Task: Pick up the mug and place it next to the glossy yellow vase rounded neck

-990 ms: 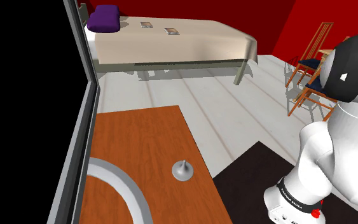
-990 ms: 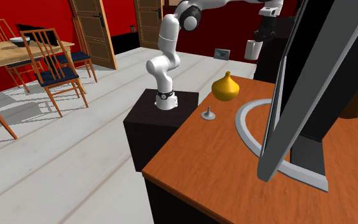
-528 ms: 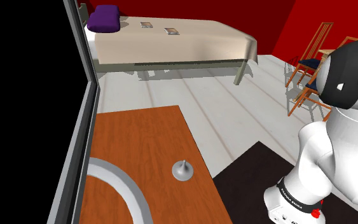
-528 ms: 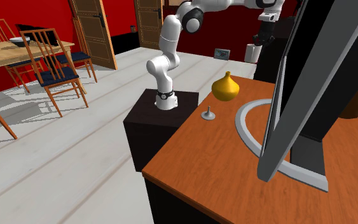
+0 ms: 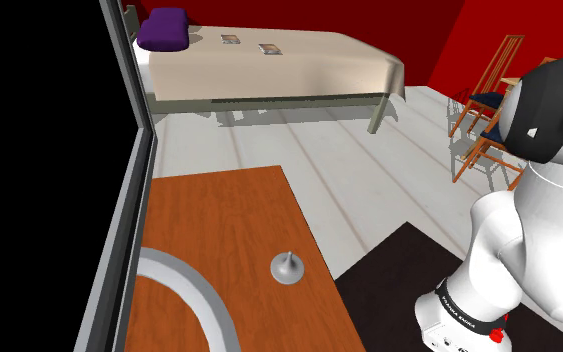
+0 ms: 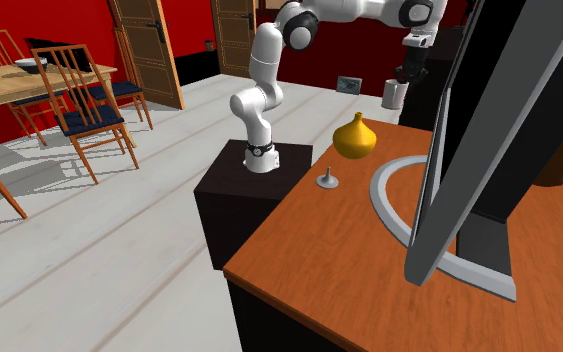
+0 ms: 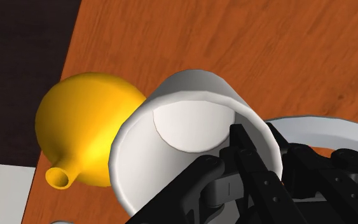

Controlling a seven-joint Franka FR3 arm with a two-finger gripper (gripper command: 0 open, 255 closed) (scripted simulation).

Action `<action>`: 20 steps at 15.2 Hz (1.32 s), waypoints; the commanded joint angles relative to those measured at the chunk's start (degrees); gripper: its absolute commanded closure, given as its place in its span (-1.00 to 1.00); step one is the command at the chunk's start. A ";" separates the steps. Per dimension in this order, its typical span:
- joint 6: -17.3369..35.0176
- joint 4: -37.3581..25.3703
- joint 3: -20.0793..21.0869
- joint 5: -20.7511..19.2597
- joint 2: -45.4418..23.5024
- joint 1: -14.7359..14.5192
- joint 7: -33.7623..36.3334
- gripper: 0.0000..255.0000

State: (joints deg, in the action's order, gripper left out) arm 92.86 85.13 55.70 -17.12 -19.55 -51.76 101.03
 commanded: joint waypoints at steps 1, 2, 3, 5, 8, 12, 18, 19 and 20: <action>1.59 1.71 0.00 0.08 0.18 0.46 0.02 1.00; 2.37 2.54 -0.02 0.08 0.21 0.63 0.07 1.00; 3.15 3.35 -0.05 0.06 0.22 0.78 0.13 1.00; 4.67 4.89 -0.12 -0.03 0.19 1.05 0.26 1.00; 6.89 7.07 -0.27 -0.27 0.02 1.33 0.53 1.00; 9.74 9.72 -0.56 -0.80 -0.44 1.52 0.98 1.00; 13.82 13.19 -1.21 -1.99 -1.57 1.44 1.88 1.00; 14.48 13.71 -1.34 -2.24 -1.80 1.39 2.05 1.00; 15.13 14.22 -1.49 -2.49 -2.05 1.33 2.23 1.00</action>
State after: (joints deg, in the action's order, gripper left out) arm 107.22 98.70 54.33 -19.41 -21.44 -50.45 103.12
